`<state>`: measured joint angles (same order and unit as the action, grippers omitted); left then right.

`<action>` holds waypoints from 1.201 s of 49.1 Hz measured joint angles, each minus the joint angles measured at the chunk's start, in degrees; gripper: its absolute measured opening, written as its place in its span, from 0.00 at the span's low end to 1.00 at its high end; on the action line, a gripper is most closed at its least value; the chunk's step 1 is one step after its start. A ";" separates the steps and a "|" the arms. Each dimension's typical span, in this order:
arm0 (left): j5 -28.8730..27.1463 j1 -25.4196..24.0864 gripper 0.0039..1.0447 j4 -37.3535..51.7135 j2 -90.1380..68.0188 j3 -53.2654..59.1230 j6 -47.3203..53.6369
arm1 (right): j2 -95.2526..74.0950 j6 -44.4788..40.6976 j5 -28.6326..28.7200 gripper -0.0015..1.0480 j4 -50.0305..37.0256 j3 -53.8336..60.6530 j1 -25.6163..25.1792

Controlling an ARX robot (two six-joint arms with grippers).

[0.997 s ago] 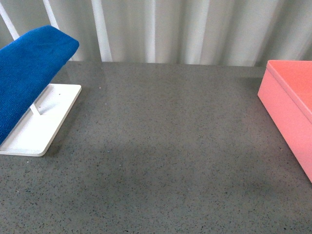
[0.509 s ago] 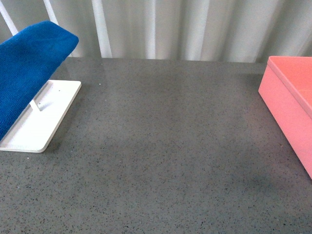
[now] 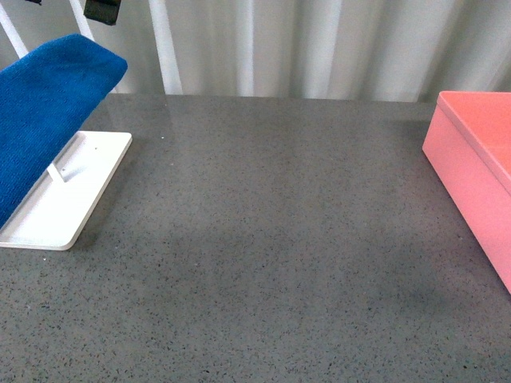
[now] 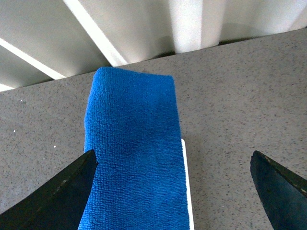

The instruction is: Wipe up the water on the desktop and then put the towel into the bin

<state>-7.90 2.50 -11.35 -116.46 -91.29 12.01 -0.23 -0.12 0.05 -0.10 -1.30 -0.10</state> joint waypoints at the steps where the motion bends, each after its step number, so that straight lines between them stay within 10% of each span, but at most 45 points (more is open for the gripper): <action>1: -0.13 -0.26 0.94 -0.02 -0.31 -0.11 0.20 | 0.00 -0.02 0.00 0.93 0.00 0.00 0.00; 50: -0.22 -3.78 0.94 2.80 -10.19 -2.03 2.62 | 0.00 0.00 0.00 0.93 0.00 0.00 0.00; 59: -1.33 -3.76 0.66 3.17 -10.71 -2.03 2.97 | 0.00 -0.02 0.00 0.93 0.00 0.00 0.00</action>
<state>-9.23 -1.26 -8.19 -127.17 -93.32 14.98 -0.23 -0.14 0.05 -0.10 -1.30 -0.10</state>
